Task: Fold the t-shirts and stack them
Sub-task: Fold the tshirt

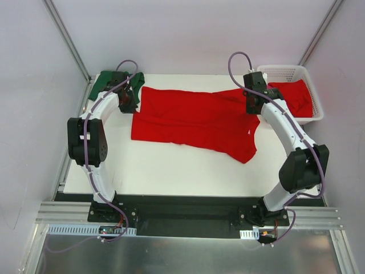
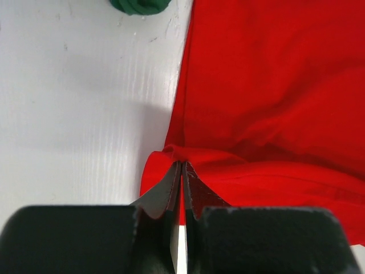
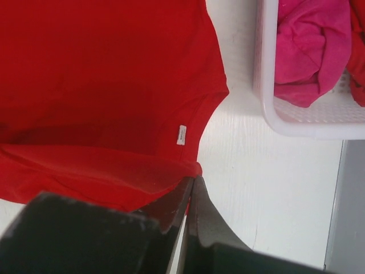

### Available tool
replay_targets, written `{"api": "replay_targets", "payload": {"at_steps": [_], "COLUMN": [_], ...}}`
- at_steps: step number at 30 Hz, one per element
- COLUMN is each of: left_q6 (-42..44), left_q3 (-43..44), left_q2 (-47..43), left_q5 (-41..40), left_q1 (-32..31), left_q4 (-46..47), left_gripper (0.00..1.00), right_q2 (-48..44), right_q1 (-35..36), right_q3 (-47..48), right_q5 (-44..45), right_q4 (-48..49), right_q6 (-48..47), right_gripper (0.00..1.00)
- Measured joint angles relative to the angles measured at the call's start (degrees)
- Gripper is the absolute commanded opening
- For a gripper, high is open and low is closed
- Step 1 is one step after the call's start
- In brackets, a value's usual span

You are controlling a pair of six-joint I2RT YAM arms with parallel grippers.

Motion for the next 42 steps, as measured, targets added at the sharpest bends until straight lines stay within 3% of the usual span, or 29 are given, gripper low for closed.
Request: {"api": "replay_targets", "payload": {"at_steps": [11, 42], "left_q6": [1.4, 4.1], "left_q3": [5.2, 13.1], "left_q2": [4.4, 11.8], "left_q5": [1.0, 1.7], "left_q1": [-1.1, -1.1], "left_q4": [0.5, 0.9], "left_gripper": [0.00, 0.01], "right_q2": [7.6, 15.3], "right_q1": [-3.4, -7.5], "right_q3": [7.6, 12.7], "right_q5": [-2.2, -5.7], "right_q4": [0.8, 1.3], "right_q6": [-2.1, -3.7], "right_gripper": [0.01, 0.01]}}
